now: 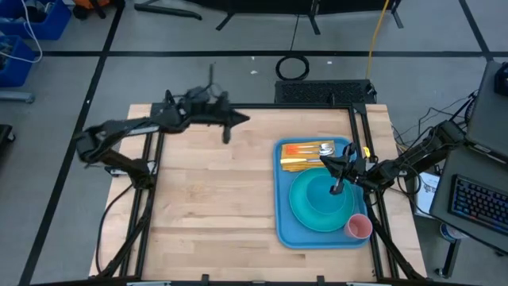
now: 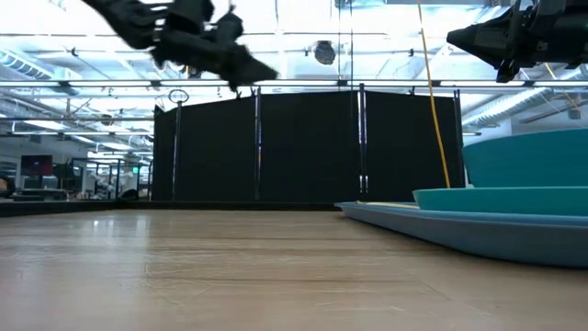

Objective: Set up tray
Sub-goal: Return to Home Position

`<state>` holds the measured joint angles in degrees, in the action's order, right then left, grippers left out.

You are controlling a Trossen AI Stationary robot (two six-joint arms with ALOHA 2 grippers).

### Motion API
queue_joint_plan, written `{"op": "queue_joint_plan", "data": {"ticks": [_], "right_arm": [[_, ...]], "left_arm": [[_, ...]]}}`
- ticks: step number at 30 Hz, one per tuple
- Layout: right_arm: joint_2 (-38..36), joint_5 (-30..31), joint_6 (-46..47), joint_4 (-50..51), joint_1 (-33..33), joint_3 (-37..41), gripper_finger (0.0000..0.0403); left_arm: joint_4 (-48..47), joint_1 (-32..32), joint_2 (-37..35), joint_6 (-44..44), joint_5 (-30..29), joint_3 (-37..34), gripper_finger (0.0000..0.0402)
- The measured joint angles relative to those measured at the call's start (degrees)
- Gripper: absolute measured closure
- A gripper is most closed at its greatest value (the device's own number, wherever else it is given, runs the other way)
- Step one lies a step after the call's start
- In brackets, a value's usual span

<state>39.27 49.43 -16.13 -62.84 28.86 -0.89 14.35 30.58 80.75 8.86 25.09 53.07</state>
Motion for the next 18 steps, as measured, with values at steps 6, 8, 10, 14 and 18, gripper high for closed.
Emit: {"op": "queue_joint_plan", "data": {"ticks": [6, 8, 10, 14, 18], "right_arm": [[0.0, 0.0, 0.0, 0.1, 0.0, 0.0, 0.0403], [0.0, 0.0, 0.0, 0.1, 0.0, 0.0, 0.0403], [0.0, 0.0, 0.0, 0.1, 0.0, 0.0, 0.0403], [0.0, 0.0, 0.0, 0.2, 0.0, 0.0, 0.0403], [0.0, 0.0, 0.0, 0.2, 0.0, 0.0, 0.0403]], "left_arm": [[4.7, 2.6, -11.8, 0.0, 5.8, -13.2, 0.0401], [7.2, 3.2, -14.4, -3.3, 7.7, -17.5, 0.0401], [11.3, 3.2, -17.1, -5.3, 7.8, -22.3, 0.0401], [21.8, 1.9, -22.5, -9.5, 1.2, -32.6, 0.0401], [33.6, -0.3, -26.1, -10.5, -2.9, -42.8, 0.0401]]}}
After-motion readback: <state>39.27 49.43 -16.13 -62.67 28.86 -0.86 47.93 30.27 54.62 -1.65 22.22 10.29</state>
